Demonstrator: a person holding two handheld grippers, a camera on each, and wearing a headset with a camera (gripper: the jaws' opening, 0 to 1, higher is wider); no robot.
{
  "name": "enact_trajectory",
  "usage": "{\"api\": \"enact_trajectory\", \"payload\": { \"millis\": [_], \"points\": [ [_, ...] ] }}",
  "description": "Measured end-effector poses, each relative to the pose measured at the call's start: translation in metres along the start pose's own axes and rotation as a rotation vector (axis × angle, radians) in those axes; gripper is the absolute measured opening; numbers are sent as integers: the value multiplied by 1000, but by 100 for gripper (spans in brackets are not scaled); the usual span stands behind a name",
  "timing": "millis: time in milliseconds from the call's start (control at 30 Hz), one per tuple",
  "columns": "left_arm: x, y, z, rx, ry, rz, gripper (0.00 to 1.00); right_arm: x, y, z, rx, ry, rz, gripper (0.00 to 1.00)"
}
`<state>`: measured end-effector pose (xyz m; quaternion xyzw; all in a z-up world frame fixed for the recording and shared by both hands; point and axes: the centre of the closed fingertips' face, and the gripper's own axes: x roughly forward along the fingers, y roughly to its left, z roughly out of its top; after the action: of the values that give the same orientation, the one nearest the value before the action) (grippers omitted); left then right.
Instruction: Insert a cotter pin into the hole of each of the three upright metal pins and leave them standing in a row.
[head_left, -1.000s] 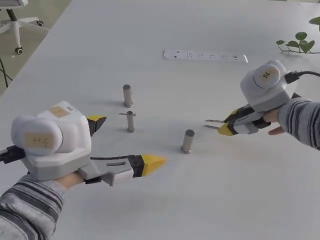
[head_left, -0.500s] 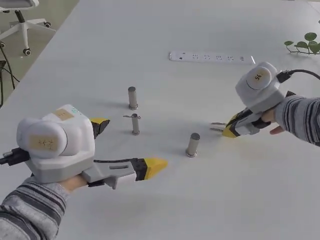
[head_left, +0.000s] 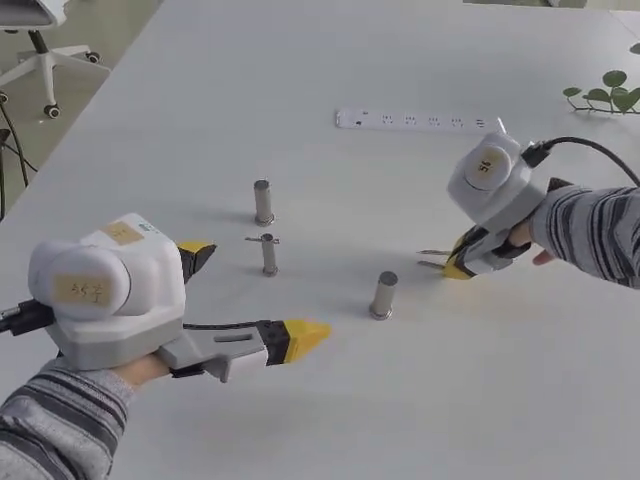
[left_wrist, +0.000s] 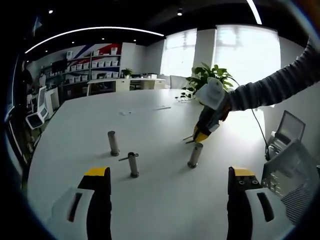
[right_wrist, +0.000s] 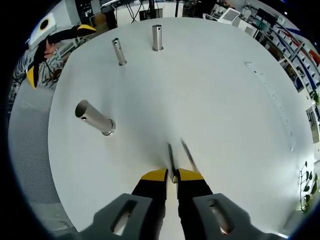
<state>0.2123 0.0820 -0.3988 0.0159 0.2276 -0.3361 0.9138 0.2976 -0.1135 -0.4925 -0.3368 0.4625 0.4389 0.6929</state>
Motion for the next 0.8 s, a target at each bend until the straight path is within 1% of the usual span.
{"api": "enact_trajectory", "payload": {
  "millis": [67,133,167,200,267,300,333,367,500,533,600,633,667,700,767,800],
  "points": [
    [0,0,0,-4,-4,-1,97,0,0,0,8,-2,4,1],
    [-1,0,0,-4,-3,1,97,0,0,0,33,-6,4,0],
    [-1,0,0,-5,-2,1,97,0,-2,-1,26,-7,-8,0],
    [-1,0,0,-7,-2,1,97,0,-1,0,17,-11,-5,0],
    [-1,0,1,-11,-8,-1,97,0,0,0,21,-8,-9,0],
    [-1,-1,2,-15,-13,-4,97,-1,1,0,6,-7,-8,0],
    [-2,-1,2,-18,-14,-6,97,-1,1,0,6,-8,-8,0],
    [-2,-1,3,-20,-19,-7,97,-1,0,0,26,-9,-10,0],
    [-3,-2,4,-27,-17,-8,95,-2,1,0,14,-21,-13,0],
    [-3,-2,4,-27,-16,-7,95,-3,1,1,25,-34,-17,0],
    [-3,-2,6,-22,-13,-8,94,-6,0,5,17,-67,-24,0],
    [-4,-3,6,-20,-12,-9,93,-7,0,6,17,-71,-25,0],
    [-4,-3,7,-16,-12,-10,93,-10,1,8,4,-82,-26,0],
    [-4,-4,8,-15,-12,-15,91,-13,2,12,-27,-99,-29,0],
    [-3,-4,10,-15,-12,-20,90,-16,4,12,-37,-102,-36,0],
    [-3,-5,11,-11,-10,-21,89,-19,4,17,-82,-125,-44,0]
  ]
}}
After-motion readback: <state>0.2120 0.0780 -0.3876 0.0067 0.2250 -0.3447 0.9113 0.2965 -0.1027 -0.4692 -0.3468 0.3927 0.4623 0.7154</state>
